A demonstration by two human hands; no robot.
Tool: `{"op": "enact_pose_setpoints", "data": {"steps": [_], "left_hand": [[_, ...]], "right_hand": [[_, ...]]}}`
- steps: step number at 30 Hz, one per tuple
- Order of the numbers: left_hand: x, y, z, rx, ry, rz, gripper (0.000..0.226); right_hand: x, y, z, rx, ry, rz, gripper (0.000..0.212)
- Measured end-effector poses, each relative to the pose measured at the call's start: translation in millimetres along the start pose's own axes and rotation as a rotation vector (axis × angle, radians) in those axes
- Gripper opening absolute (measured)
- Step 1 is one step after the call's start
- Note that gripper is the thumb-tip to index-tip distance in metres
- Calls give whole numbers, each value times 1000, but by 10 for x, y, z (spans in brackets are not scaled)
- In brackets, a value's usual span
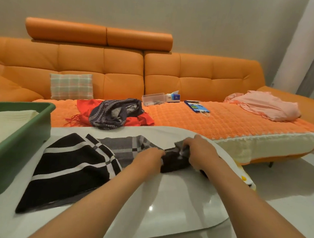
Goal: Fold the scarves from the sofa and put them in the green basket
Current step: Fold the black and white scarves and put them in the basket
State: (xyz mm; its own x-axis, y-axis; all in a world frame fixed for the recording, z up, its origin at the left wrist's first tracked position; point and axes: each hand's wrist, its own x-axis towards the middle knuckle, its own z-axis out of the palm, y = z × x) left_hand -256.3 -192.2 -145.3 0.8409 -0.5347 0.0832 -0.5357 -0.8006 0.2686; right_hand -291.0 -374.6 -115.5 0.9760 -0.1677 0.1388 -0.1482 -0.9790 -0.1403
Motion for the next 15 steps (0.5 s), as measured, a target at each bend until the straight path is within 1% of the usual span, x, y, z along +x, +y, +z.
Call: {"op": "enact_pose_setpoints", "data": {"steps": [2,3,4,5,6,7,8,9,10,11,12,14,15], "left_hand": [[41,-28,-14,-100,195,-35,30],[47,-58,-31,-149,313,-39,29],[54,-87,-43,-193,422,-29,27],[64,-117,-39,-225,490,-1,26],[71,-135,-22,-241,496,35,24],[64,-133,7,-230,449,74,23],[60,-134,63,-188,364,106,23],[40,-121,116,-129,262,126,22],[20,-121,176,-84,157,136,21],[-1,-123,225,-69,80,147,21],[-20,-125,263,-81,40,159,22],[-49,-114,282,-139,33,197,26],[-59,-112,278,-158,37,223,28]], "right_hand": [[104,74,-4,39,376,-91,39],[157,108,7,34,513,-123,44],[191,135,18,-2,562,-128,53],[210,160,44,-66,496,-110,64],[212,181,86,-159,362,-81,71],[203,194,141,-260,199,-51,71],[186,194,190,-339,53,-24,64],[161,184,212,-377,-46,-3,56],[133,166,209,-372,-82,12,50],[104,133,184,-341,-61,9,48],[85,97,149,-294,5,-21,49],[74,22,114,-135,147,-181,65],[60,-19,107,-86,153,-301,73]]}}
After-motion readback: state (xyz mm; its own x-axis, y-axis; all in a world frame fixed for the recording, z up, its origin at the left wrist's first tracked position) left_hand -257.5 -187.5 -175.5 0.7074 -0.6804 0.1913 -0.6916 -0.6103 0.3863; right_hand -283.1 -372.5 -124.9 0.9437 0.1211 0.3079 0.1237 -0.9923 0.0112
